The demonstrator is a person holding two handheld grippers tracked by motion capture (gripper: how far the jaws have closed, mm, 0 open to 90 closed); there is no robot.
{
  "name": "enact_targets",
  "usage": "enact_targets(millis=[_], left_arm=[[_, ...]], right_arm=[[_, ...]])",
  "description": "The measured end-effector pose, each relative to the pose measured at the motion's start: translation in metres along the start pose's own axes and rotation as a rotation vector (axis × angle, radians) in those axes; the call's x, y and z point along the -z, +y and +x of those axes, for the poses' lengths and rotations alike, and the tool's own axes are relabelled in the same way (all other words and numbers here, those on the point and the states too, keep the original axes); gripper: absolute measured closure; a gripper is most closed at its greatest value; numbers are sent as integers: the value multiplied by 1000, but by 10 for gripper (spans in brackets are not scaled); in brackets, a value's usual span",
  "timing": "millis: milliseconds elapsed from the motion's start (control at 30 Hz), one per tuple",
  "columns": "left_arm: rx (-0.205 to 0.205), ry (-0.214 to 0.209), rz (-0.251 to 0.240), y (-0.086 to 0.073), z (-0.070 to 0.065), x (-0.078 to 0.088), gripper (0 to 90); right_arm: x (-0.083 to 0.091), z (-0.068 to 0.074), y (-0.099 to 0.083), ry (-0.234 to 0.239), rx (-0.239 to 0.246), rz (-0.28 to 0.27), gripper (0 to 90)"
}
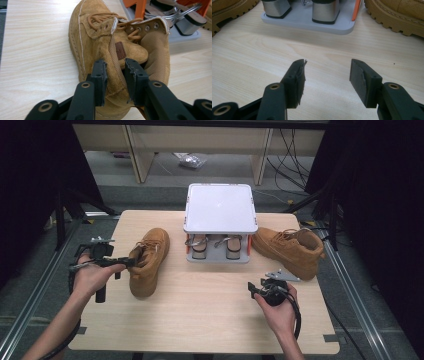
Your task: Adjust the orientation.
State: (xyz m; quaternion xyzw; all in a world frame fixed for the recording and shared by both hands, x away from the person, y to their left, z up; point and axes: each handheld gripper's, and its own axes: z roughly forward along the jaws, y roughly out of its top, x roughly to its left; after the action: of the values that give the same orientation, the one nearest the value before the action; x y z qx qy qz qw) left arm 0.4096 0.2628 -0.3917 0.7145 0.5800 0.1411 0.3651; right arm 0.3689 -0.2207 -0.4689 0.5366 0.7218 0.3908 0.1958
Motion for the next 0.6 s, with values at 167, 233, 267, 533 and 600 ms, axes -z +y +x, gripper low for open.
enact_targets(millis=[167,233,267,533,600], left_arm=[[14,26,-44,2,12,2,612],[14,24,-83,2,14,3,565],[6,26,-81,3,15,4,548],[-11,30,-113,5,11,4,470],[-14,37,-112,5,10,5,464]], right_arm=[[-1,0,-1,13,-3,-9,466],[-1,0,-1,13,-2,-9,466],[-1,0,-1,12,-2,-8,466],[3,-1,0,-3,-3,0,463],[3,-3,0,8,-5,-18,462]])
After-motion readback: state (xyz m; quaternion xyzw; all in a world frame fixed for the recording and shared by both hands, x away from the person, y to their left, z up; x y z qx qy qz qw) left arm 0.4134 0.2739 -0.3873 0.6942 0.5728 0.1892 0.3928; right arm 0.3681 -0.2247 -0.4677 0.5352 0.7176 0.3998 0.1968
